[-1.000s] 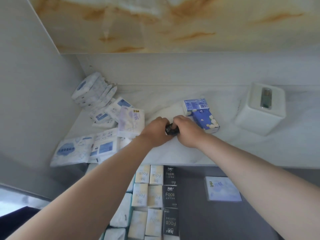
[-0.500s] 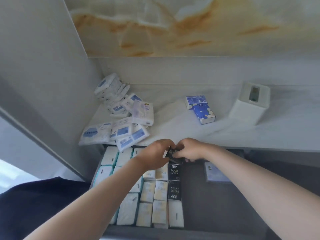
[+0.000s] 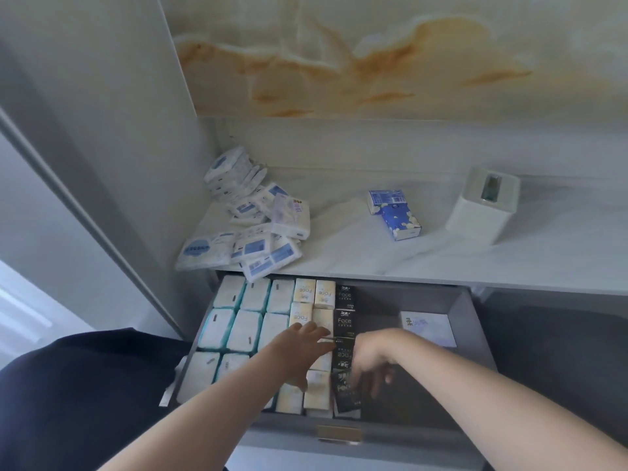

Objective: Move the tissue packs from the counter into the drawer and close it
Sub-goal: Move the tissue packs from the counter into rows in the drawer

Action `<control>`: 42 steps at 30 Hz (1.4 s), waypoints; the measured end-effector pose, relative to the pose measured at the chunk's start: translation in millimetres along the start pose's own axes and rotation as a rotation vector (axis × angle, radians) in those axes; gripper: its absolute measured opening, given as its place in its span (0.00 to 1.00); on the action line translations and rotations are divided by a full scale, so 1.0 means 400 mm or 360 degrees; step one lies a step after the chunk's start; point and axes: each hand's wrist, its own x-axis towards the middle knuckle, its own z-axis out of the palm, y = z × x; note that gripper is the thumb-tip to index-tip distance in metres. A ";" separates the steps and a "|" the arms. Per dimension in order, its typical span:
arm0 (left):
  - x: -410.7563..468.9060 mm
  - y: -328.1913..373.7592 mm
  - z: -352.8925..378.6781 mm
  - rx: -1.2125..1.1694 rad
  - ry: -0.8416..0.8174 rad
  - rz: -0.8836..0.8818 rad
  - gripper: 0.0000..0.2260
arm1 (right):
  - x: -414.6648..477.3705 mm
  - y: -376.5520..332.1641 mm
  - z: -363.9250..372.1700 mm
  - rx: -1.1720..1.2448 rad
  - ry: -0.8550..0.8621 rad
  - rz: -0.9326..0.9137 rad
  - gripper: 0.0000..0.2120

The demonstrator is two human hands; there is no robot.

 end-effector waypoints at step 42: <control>0.058 -0.534 -0.123 -0.0717 0.0414 -0.0786 0.43 | 0.108 -0.304 -0.453 -0.0288 0.1619 -0.0716 0.30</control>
